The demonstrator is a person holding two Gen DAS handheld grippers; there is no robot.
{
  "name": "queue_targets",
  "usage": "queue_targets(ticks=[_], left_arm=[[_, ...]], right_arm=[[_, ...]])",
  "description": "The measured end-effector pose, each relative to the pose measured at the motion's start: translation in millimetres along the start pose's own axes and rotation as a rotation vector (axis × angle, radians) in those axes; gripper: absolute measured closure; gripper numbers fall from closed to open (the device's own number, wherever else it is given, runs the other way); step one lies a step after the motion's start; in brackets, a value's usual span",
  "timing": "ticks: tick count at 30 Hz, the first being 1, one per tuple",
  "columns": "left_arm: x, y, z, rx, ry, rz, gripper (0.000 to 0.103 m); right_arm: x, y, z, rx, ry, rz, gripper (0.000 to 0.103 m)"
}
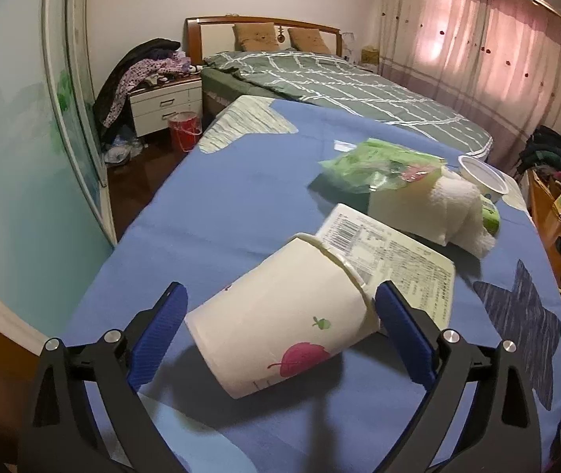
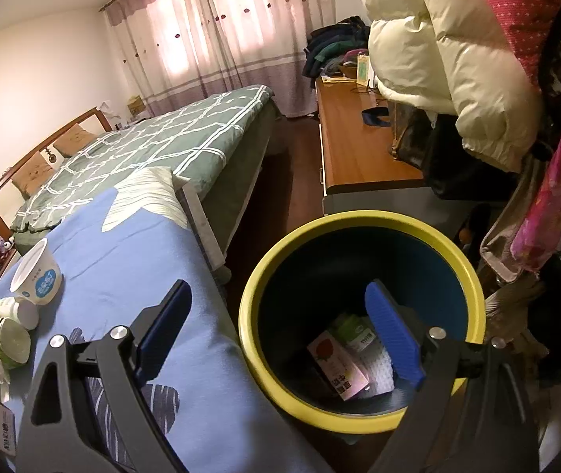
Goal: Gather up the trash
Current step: 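Grasp the white paper cup with the left gripper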
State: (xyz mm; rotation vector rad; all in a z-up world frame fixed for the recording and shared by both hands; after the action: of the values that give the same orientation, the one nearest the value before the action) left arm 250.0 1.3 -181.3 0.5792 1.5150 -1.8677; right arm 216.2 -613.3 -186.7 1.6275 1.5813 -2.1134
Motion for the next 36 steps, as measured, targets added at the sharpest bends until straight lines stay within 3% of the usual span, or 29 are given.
queue_targets(ticks=[9, 17, 20, 26, 36], left_arm=[[0.9, 3.9, -2.1, 0.013, 0.019, -0.02, 0.007], [4.8, 29.3, -8.2, 0.062, 0.022, -0.091, 0.005], [5.9, 35.5, -8.5, 0.073, 0.03, -0.097, 0.016], [2.1, 30.5, -8.1, 0.087, 0.054, -0.071, 0.027], [-9.1, -6.4, 17.0, 0.152, 0.096, -0.004, 0.038]], right_arm=[[1.4, 0.3, -3.4, -0.014, -0.002, -0.008, 0.017], [1.2, -0.9, -5.7, -0.022, -0.005, -0.008, 0.017], [1.9, -1.0, -6.1, -0.023, -0.008, -0.011, 0.017], [1.4, -1.5, -6.2, -0.025, -0.007, -0.01, 0.017], [0.9, -2.4, -8.1, -0.029, -0.002, -0.003, 0.017]])
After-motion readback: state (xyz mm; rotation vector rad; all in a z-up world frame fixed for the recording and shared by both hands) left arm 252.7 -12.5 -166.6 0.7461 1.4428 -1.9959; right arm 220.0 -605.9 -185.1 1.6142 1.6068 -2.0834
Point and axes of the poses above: each gripper's, at about its wrist camera, not at the fingertips, and y roughly the way its jaws point, z to its right, x to its underside, the point moved 10 cm from there along y, roughly the way its jaws point, and after that the axes turned 12 degrees about x, right-handed, at the moved point
